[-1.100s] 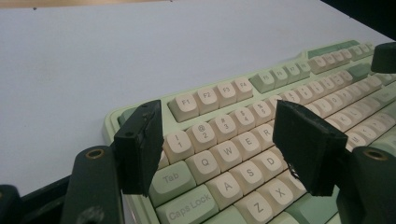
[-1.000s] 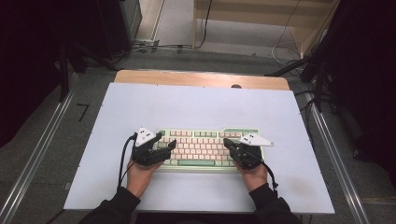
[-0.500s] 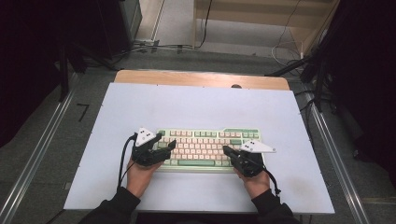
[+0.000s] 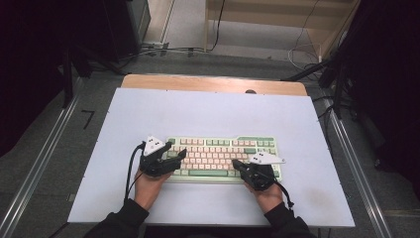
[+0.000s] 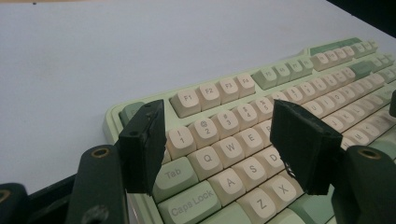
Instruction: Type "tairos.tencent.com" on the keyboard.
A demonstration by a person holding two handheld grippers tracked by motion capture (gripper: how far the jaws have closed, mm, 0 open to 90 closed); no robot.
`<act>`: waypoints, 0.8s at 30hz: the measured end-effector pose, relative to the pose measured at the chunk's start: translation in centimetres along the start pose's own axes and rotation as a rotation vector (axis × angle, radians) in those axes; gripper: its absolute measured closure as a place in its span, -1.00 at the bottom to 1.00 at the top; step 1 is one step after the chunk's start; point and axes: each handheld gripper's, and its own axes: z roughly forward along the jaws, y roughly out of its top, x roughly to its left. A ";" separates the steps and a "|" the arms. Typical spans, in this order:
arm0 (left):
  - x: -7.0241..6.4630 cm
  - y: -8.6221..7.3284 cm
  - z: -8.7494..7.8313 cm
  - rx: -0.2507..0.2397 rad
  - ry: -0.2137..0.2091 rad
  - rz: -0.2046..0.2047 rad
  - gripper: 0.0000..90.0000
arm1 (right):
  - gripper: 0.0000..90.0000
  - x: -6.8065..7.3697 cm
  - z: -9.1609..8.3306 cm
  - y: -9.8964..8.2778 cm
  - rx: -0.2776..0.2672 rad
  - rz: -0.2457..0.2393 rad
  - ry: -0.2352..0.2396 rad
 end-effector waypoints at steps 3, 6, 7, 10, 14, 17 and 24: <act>0.0 0.0 0.0 0.001 0.001 0.002 -0.19 | 0.94 0.0 0.1 0.0 0.003 0.003 0.001; 0.0 0.0 0.0 0.002 0.001 0.002 -0.18 | 0.94 0.0 0.1 -0.1 0.006 0.002 0.001; 0.0 0.0 0.0 0.002 0.000 0.000 -0.18 | 0.94 0.0 0.2 -0.1 0.006 0.000 0.001; 0.0 0.0 0.0 0.002 -0.001 0.000 -0.18 | 0.94 0.1 0.3 -0.1 0.012 0.000 0.000; 0.0 -0.1 0.0 0.001 0.000 0.003 -0.18 | 0.94 0.2 0.7 -0.2 0.025 -0.013 -0.001; 0.0 -0.1 0.0 -0.001 0.002 0.004 -0.18 | 0.94 0.2 1.0 -0.3 0.046 -0.015 0.001; 0.0 -0.1 0.0 -0.002 0.003 0.004 -0.18 | 0.88 0.0 -0.2 0.0 -0.049 -0.005 -0.007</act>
